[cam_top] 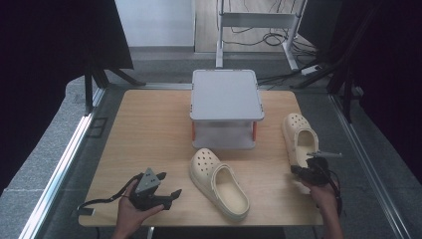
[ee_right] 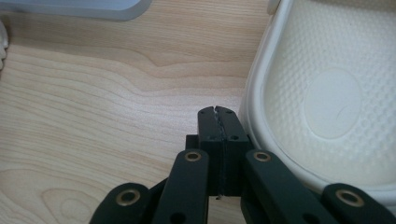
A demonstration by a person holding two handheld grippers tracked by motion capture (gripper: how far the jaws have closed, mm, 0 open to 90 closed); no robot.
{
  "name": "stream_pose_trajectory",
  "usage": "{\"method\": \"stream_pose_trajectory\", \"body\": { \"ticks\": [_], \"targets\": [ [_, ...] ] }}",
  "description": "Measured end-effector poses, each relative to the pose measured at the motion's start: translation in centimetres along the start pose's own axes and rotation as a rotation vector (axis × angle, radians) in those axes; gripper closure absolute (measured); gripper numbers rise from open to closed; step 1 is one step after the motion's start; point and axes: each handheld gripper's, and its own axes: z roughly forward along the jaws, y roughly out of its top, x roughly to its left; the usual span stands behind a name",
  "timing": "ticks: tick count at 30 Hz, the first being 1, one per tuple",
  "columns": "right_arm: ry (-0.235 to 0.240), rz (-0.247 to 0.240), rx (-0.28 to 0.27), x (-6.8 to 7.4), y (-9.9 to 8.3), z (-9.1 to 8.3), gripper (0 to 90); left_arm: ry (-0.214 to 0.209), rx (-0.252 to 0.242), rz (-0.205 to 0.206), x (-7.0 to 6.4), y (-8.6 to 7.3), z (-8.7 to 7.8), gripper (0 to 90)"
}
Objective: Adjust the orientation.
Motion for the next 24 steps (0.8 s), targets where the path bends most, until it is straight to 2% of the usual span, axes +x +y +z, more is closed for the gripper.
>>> {"method": "stream_pose_trajectory", "body": {
  "ticks": [10,13,14,15,16,18,19,20,22,23,24],
  "targets": [
    [0.004,0.003,0.009,-1.0,-0.2,-0.5,90.0,-0.002,0.002,0.0,0.0,0.0,0.1,21.9],
    [0.01,-0.015,0.014,-0.9,-0.1,-0.6,90.0,-0.004,0.002,-0.001,0.0,0.0,0.1,21.8],
    [0.04,-0.022,-0.004,-0.7,0.1,-0.9,85.0,-0.003,0.003,-0.002,0.0,0.0,0.0,21.8],
    [0.04,-0.022,-0.004,-0.7,0.1,-0.9,85.0,-0.003,0.003,-0.002,0.0,0.0,0.0,21.8],
    [0.054,-0.028,-0.022,-0.5,0.4,-1.4,82.0,-0.003,0.001,-0.004,0.0,0.0,0.0,21.8],
    [0.032,-0.061,-0.076,0.0,1.8,-3.2,80.5,-0.002,0.0,-0.005,0.0,0.1,0.0,21.8],
    [0.032,-0.061,-0.076,0.0,1.8,-3.2,80.5,-0.002,0.0,-0.005,0.0,0.1,0.0,21.8],
    [0.019,-0.068,-0.101,-0.2,2.7,-3.9,77.4,0.0,0.005,-0.005,0.0,0.0,0.1,21.8],
    [0.016,-0.069,-0.097,-0.3,3.0,-4.0,76.6,-0.001,0.005,-0.005,0.0,0.0,0.1,21.8],
    [0.009,-0.058,-0.081,-1.1,3.9,-3.8,73.4,-0.004,0.005,-0.005,0.0,0.0,0.1,21.8],
    [0.009,-0.058,-0.081,-1.1,3.9,-3.8,73.4,-0.005,0.005,-0.006,0.0,0.0,0.1,21.8]
  ]
}}
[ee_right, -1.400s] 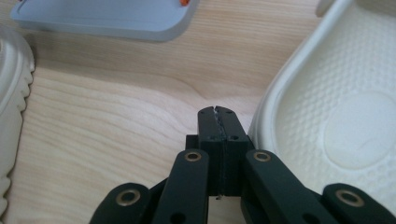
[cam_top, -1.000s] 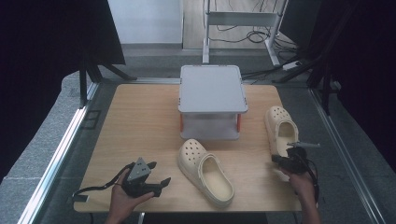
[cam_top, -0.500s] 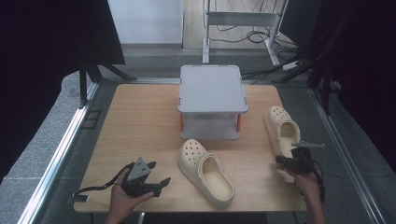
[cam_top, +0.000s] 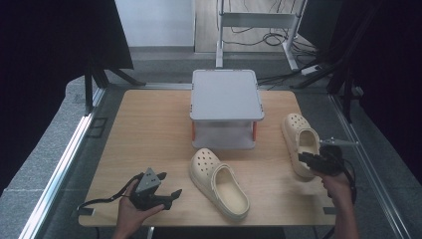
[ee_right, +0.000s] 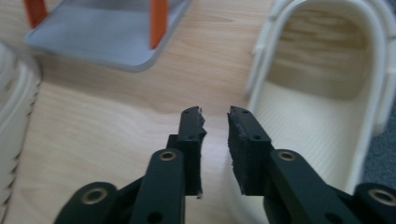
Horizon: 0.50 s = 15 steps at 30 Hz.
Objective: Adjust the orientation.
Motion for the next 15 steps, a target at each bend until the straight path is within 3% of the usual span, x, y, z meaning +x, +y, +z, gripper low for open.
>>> {"method": "stream_pose_trajectory", "body": {
  "ticks": [2,8,15],
  "targets": [
    [-0.008,0.015,0.052,-1.1,1.0,1.1,71.6,0.001,0.0,0.0,0.0,0.0,0.0,21.8],
    [-0.009,0.033,0.109,-2.3,2.9,3.3,68.3,0.007,0.003,0.004,0.1,0.0,-0.1,21.8],
    [-0.022,0.061,0.117,-3.0,4.2,4.7,63.8,0.006,0.004,0.006,0.1,0.0,-0.1,21.8]
  ]
}}
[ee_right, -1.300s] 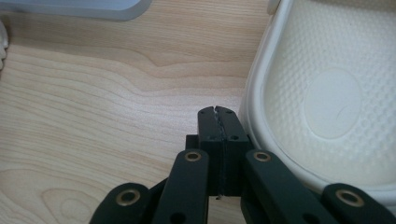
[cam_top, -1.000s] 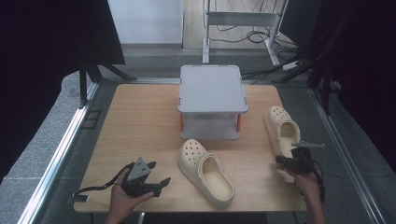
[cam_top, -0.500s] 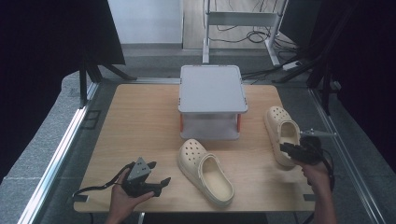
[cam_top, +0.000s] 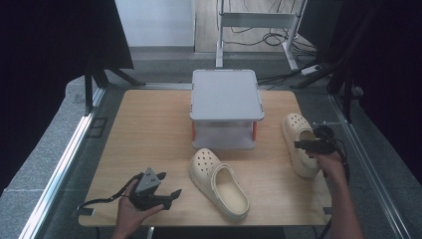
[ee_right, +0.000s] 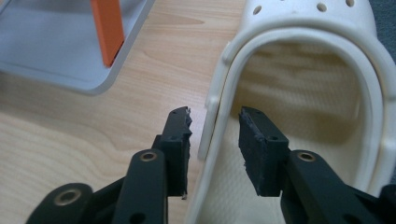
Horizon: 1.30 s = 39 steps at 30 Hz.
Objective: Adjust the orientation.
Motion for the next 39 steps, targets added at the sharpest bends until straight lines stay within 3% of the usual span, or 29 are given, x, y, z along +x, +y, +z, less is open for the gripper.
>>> {"method": "stream_pose_trajectory", "body": {
  "ticks": [6,9,14,22,25,27,28,33,35,39],
  "targets": [
    [-0.01,-0.002,0.047,0.0,1.3,1.7,65.9,-0.001,0.004,0.0,0.0,0.0,0.0,21.7],
    [-0.034,-0.006,0.09,0.1,1.9,2.9,73.7,0.002,0.004,0.002,0.0,0.0,0.0,21.7],
    [-0.045,0.006,0.11,0.2,2.2,3.2,77.6,0.002,0.005,0.003,0.0,0.0,0.0,21.7],
    [-0.02,-0.009,0.073,0.5,1.2,1.8,78.8,0.003,0.001,0.001,0.1,0.0,-0.1,21.8],
    [0.036,-0.043,0.045,1.4,0.1,0.4,78.9,0.0,0.002,-0.001,0.0,0.0,0.0,21.8],
    [0.042,-0.05,0.04,1.7,-0.1,0.2,78.9,0.0,0.002,-0.001,0.0,0.0,0.0,21.8],
    [0.052,-0.08,0.032,2.5,-0.7,-0.4,78.9,0.0,0.002,-0.001,0.0,0.0,0.0,21.7],
    [0.05,-0.124,0.035,4.1,-1.7,-1.4,78.9,0.003,0.0,-0.002,0.0,0.1,-0.1,21.8],
    [0.073,-0.157,0.026,5.4,-2.7,-2.3,78.8,0.002,-0.001,-0.002,0.0,0.0,-0.1,21.8],
    [0.099,-0.173,0.015,6.4,-3.5,-3.0,78.8,-0.001,-0.002,-0.004,0.0,0.0,0.0,21.8]
  ]
}}
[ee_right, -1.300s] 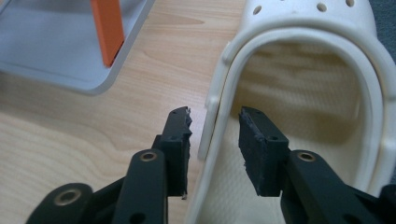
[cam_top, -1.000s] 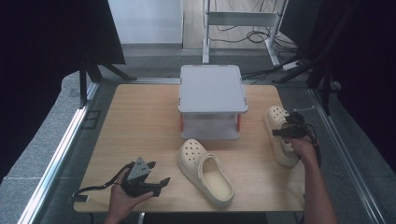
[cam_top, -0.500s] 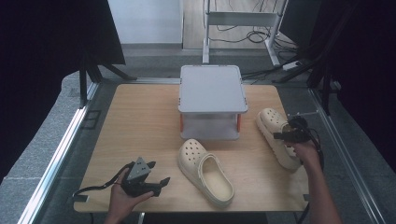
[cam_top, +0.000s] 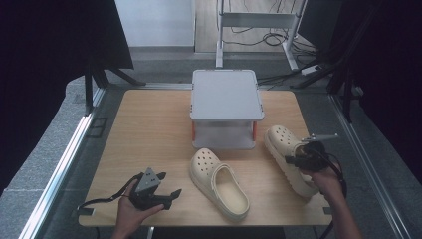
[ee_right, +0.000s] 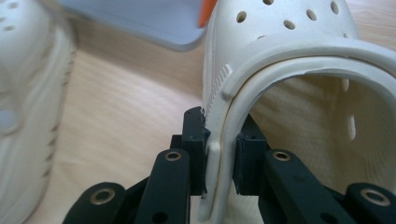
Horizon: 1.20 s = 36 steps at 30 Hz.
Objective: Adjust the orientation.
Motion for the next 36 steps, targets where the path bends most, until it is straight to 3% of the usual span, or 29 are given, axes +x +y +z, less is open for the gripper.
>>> {"method": "stream_pose_trajectory", "body": {
  "ticks": [4,8,18,32,36],
  "targets": [
    [0.024,-0.034,-0.011,1.4,-0.6,-0.3,78.8,0.001,-0.002,-0.002,0.0,0.0,0.0,21.8],
    [0.08,-0.073,-0.014,3.5,-1.2,0.0,78.8,0.0,-0.001,-0.001,0.0,0.0,0.0,21.8],
    [0.148,-0.14,-0.016,6.8,-1.0,1.1,78.8,0.001,0.002,0.0,0.0,0.0,0.0,21.8],
    [0.176,-0.232,0.01,10.9,0.8,4.7,78.7,-0.001,0.0,0.001,0.0,0.0,0.0,21.8],
    [0.189,-0.238,-0.002,11.3,1.5,5.0,78.7,-0.003,0.002,0.002,0.0,0.0,0.1,21.8]
  ]
}}
